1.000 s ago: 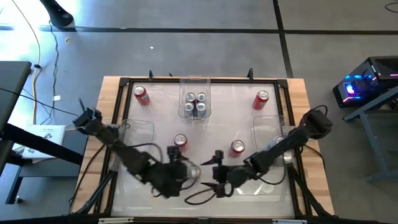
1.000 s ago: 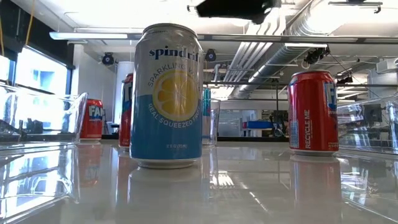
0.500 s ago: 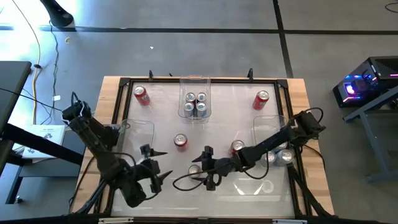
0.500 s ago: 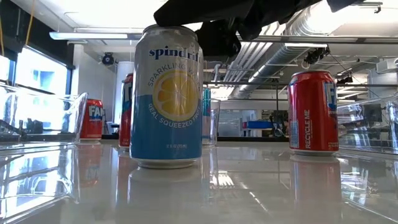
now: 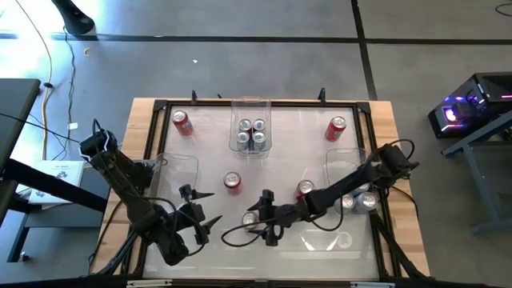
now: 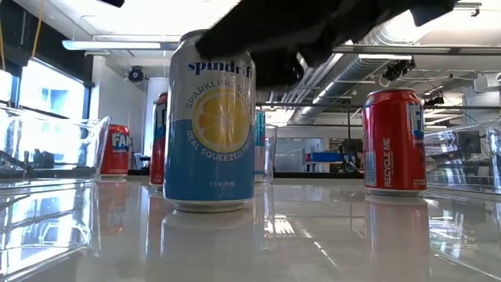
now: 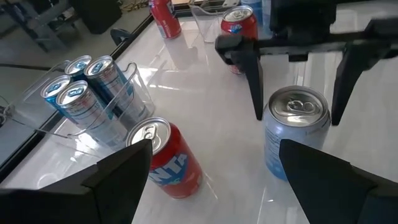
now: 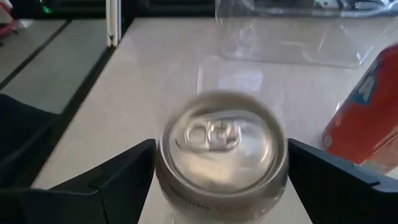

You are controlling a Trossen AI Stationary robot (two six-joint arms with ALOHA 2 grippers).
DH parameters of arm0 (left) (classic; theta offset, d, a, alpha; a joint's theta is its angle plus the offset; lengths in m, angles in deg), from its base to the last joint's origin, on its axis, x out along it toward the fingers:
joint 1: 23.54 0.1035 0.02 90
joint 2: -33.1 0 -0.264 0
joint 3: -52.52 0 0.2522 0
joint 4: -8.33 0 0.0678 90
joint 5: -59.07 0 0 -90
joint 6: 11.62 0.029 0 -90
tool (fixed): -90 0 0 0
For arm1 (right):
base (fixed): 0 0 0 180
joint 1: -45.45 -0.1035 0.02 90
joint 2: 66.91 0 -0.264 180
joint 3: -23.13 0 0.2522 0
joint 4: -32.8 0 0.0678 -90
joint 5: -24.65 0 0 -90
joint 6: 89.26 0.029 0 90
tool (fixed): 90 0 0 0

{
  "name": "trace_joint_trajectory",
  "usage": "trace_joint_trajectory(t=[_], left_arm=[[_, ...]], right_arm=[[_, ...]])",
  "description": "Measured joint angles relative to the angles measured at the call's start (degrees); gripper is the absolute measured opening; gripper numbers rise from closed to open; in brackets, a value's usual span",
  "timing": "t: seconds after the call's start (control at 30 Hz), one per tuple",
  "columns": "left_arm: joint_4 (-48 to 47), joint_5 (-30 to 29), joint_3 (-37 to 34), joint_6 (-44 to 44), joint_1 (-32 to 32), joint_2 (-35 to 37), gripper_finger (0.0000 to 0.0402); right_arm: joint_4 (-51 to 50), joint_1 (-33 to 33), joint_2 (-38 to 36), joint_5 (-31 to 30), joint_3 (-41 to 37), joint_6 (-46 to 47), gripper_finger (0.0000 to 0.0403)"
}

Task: Sort soda cans
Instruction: Put the blue white soda can into the bottom right transparent bin

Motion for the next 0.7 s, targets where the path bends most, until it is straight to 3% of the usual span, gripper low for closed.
trace_joint_trajectory(t=[0.4,0.7], left_arm=[[0.8,0.0,0.0,-0.4,0.0,0.0,0.0346],[1.2,0.0,0.0,-0.4,0.1,0.0,0.0346]], right_arm=[[1.4,0.3,1.5,-0.2,0.0,0.4,0.034],[0.4,0.2,1.5,-0.7,0.1,2.4,0.0295]])
